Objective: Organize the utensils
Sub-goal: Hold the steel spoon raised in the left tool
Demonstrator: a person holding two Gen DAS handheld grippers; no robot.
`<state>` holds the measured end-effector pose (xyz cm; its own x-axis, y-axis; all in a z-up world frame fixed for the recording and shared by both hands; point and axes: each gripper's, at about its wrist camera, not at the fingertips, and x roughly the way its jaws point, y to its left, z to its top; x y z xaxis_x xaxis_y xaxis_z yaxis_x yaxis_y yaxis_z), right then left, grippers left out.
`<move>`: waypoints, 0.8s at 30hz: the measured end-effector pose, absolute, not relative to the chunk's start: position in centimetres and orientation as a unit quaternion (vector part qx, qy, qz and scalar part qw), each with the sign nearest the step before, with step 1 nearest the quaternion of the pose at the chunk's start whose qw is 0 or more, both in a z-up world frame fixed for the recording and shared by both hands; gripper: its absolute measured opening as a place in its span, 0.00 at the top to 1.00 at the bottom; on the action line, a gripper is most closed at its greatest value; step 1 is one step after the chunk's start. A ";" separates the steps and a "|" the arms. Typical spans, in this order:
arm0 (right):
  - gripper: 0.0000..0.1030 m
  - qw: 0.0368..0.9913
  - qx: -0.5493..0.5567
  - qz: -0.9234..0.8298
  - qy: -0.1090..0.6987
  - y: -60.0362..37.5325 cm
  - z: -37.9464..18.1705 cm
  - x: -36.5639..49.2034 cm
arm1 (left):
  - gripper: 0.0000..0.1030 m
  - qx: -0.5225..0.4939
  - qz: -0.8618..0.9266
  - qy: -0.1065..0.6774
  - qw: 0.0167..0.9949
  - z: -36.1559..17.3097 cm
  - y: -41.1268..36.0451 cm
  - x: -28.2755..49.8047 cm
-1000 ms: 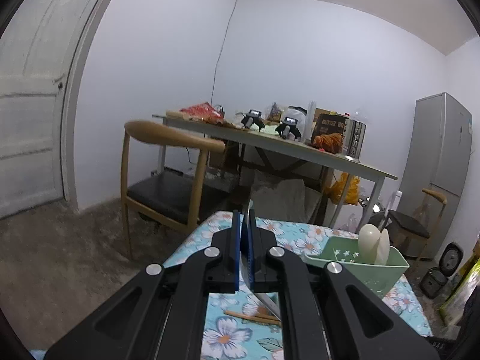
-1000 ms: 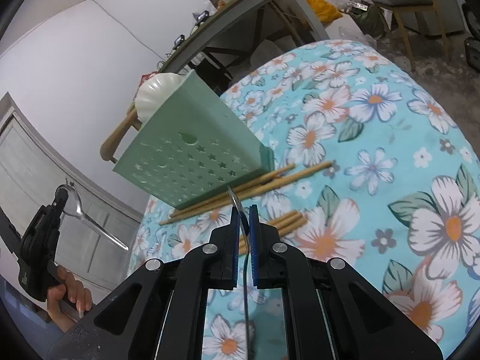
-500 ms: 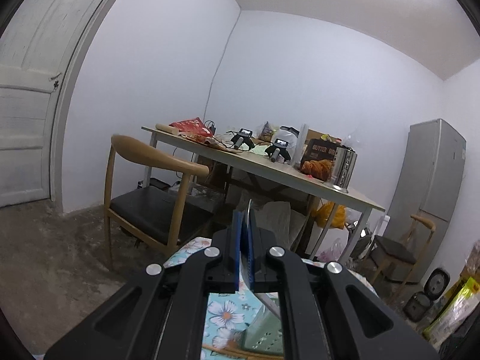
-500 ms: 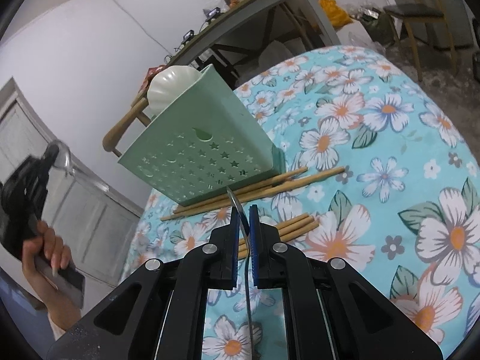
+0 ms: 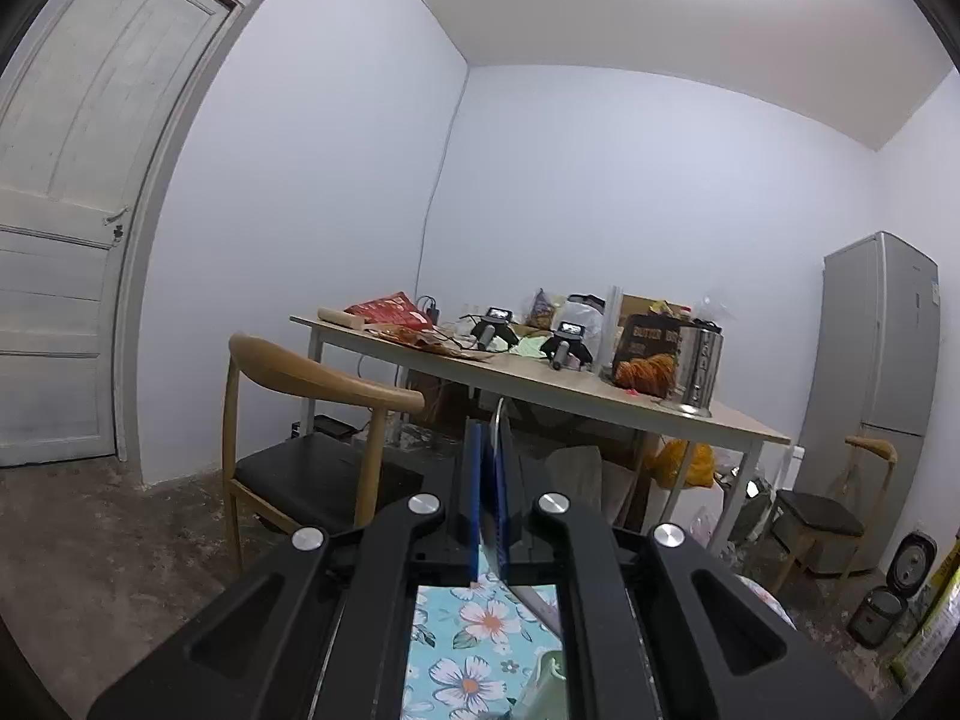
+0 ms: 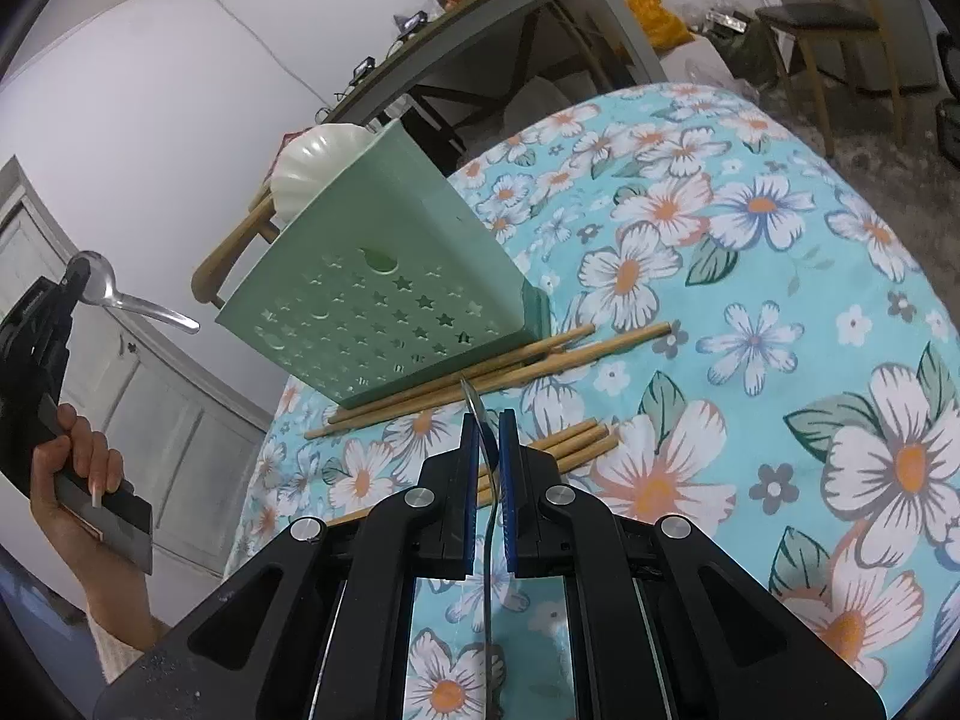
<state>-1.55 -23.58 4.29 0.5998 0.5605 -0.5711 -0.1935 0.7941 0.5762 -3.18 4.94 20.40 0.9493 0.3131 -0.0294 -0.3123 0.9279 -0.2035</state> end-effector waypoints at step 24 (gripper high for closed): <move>0.93 0.859 0.245 0.213 0.395 -24.9 3.9 -2.0 | 0.97 -0.123 0.163 0.012 0.979 19.8 2.4 0.7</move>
